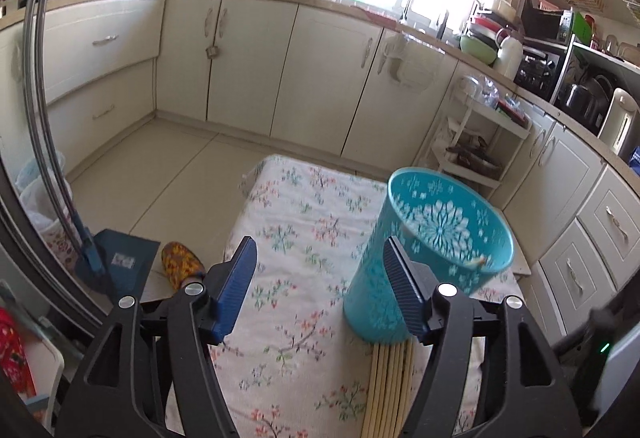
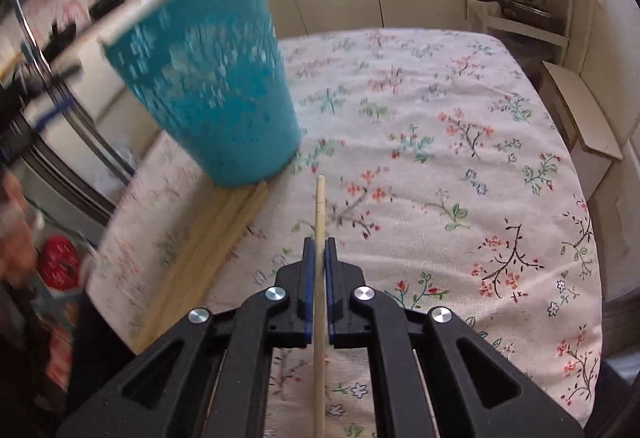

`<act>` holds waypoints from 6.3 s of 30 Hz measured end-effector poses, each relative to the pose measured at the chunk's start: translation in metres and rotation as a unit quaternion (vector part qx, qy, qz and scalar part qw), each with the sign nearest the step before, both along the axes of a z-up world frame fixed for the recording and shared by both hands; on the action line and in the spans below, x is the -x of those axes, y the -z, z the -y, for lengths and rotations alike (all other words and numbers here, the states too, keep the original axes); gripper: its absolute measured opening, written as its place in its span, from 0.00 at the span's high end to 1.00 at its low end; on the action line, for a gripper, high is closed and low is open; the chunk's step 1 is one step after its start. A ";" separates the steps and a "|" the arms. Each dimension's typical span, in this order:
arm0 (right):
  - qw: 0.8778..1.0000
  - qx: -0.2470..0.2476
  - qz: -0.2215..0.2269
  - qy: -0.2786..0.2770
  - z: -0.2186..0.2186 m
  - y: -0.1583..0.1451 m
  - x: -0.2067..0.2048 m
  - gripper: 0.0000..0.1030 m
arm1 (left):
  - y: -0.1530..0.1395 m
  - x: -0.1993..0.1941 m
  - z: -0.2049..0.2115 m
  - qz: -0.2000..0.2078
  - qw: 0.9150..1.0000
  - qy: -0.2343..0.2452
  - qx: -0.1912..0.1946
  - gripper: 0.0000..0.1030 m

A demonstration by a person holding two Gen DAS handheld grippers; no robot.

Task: Organize utensils
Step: 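Grasp a loose stick with the right gripper and drop it into the bin, then lower the right gripper back to the table while the left gripper approaches the bundle, then close the left gripper on another stick from the bundle, then lift the stick with the left gripper and release it into the bin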

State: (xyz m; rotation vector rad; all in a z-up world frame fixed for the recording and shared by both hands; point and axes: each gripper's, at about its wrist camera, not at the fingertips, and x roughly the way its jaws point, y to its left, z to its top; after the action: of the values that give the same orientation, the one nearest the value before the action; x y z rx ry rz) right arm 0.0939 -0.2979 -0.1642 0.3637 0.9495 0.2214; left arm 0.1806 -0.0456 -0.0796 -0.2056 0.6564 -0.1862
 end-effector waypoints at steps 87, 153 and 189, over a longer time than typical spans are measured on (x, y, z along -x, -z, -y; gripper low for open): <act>0.987 0.136 -0.003 -0.088 -0.086 0.030 -0.006 0.86 | 0.122 -0.006 0.077 -0.174 0.969 0.117 -0.131 0.36; 0.995 0.070 0.023 -0.061 -0.056 0.039 -0.004 0.91 | -0.026 0.012 0.014 -0.076 0.985 0.153 0.026 0.95; 0.998 0.032 0.022 -0.057 -0.047 0.042 -0.005 0.90 | -0.048 -0.104 0.098 0.111 0.993 0.036 0.004 0.71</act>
State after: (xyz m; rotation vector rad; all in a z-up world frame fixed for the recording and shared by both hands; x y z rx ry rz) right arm 0.0985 -0.2510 -0.2057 0.2459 0.9331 0.3006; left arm 0.2845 -0.1434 -0.0318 -0.1656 0.4422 -0.2758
